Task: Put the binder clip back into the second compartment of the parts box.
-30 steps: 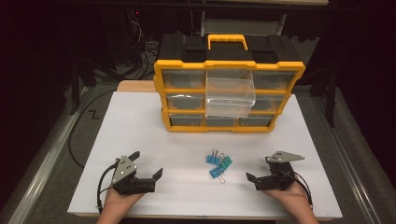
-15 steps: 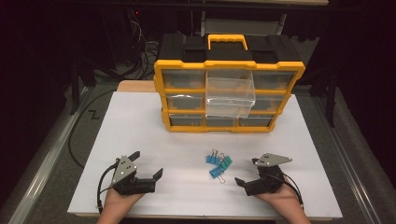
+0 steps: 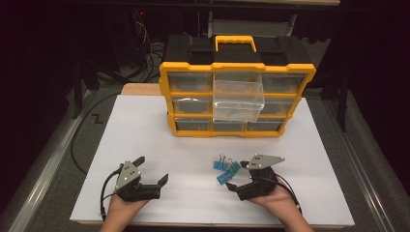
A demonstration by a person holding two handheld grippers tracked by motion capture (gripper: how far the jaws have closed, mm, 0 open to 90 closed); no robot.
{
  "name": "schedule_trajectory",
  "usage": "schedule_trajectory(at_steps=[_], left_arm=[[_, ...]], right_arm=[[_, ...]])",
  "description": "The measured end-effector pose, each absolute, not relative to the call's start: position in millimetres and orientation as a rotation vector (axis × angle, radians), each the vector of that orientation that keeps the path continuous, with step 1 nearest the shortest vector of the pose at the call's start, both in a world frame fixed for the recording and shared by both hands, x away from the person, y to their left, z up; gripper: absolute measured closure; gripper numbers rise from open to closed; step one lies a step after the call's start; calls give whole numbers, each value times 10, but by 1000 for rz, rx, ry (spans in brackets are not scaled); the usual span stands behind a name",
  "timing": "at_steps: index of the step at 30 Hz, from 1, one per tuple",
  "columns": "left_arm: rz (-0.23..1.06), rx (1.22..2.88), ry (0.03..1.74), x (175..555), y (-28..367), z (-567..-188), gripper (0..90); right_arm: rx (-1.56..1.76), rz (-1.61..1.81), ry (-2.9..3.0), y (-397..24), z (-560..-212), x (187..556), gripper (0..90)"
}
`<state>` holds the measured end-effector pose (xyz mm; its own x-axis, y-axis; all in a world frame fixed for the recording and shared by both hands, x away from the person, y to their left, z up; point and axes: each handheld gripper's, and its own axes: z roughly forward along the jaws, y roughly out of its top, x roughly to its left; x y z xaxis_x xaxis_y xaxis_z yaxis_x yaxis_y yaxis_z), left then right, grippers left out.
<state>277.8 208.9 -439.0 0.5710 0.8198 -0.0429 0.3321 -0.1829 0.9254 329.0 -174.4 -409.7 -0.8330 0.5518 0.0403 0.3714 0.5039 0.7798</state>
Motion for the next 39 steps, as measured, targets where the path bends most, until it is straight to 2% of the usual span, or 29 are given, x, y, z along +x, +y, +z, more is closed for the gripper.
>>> schedule_trajectory(at_steps=[4, 10, 15, 16, 21, 31, 37, 39], left_arm=[[588, 1762, 945, 2757, 2085, -4384, 2], [578, 1762, 953, 2779, 2069, -4406, 3], [580, 1769, 943, 2771, 2058, -4402, 2], [580, 1769, 942, 2769, 2057, -4401, 2], [577, 1769, 945, 2773, 2061, -4404, 2], [573, 1754, 950, 2775, 2093, -4400, 3], [573, 1759, 937, 2767, 2090, -4394, 3], [571, 1761, 937, 2773, 2090, -4395, 2]], right_arm=[[767, 1263, 2527, -1690, -4042, 3340, 148], [707, 1274, 2552, -1665, -4138, 3244, 210], [665, 1267, 2573, -1678, -4185, 3205, 403], [665, 1267, 2573, -1678, -4185, 3205, 403], [629, 1214, 2597, -1633, -4234, 3212, 515], [611, 1143, 2576, -1620, -4268, 3259, 605], [566, 1100, 2585, -1616, -4276, 3245, 706], [567, 1100, 2582, -1613, -4277, 3238, 712]])
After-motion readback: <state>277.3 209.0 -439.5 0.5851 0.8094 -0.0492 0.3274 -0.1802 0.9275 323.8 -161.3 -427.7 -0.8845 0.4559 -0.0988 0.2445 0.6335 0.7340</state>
